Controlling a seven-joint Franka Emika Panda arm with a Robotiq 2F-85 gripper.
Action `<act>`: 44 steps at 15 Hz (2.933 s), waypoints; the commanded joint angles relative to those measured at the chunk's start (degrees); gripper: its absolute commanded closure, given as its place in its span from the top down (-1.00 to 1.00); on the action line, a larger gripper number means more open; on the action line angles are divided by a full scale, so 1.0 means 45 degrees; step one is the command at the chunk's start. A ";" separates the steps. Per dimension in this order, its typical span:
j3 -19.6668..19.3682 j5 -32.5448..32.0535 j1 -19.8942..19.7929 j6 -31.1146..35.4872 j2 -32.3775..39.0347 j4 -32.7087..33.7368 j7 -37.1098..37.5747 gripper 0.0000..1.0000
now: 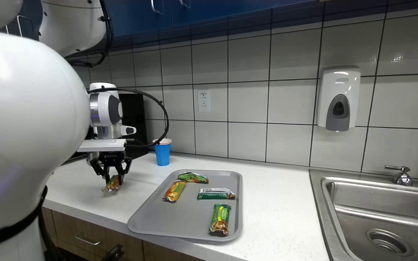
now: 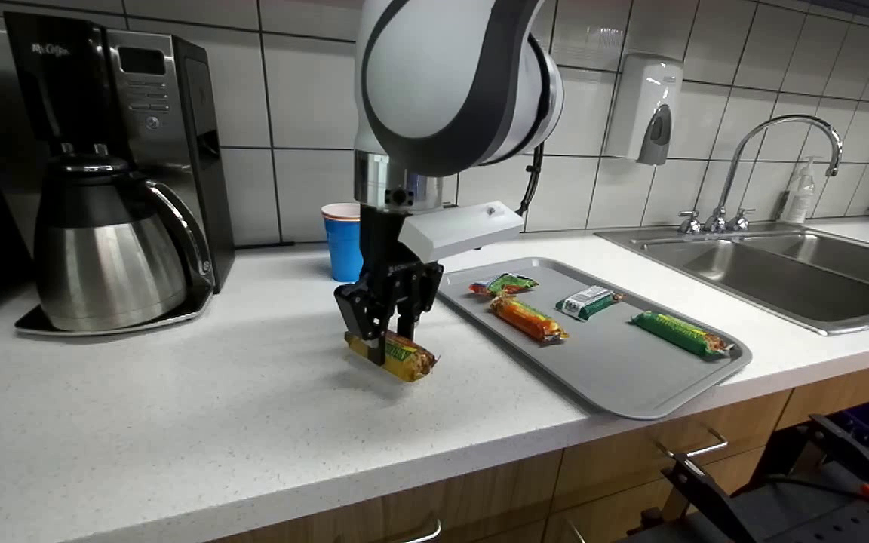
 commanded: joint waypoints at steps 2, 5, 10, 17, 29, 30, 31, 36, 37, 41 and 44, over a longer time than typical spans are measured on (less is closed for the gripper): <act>-0.0139 -0.0164 0.0139 0.0185 -0.1093 -0.0918 0.1252 -0.65; -0.0213 -0.0211 0.0074 0.0277 -0.1520 -0.1386 0.1830 -0.65; -0.0512 -0.0234 -0.0280 0.0602 -0.2449 -0.2524 0.2187 -0.65; -0.1042 -0.0118 -0.1349 0.1036 -0.3816 -0.4264 0.2062 -0.65; -0.1219 -0.0047 -0.3082 0.0959 -0.5481 -0.5544 0.1922 -0.65; -0.1228 -0.0019 -0.3211 0.0995 -0.5499 -0.5507 0.2005 -0.65; -0.1246 -0.0149 -0.3394 0.1076 -0.5436 -0.5448 0.2158 -0.65; -0.1213 -0.0765 -0.4066 0.1023 -0.5317 -0.5370 0.3412 -0.65; -0.1209 -0.0813 -0.4151 0.0947 -0.5326 -0.5371 0.3626 -0.65; -0.1204 -0.0689 -0.4242 0.0649 -0.5306 -0.5377 0.3993 -0.65; -0.1265 -0.0681 -0.4351 0.0531 -0.5279 -0.5371 0.4265 -0.65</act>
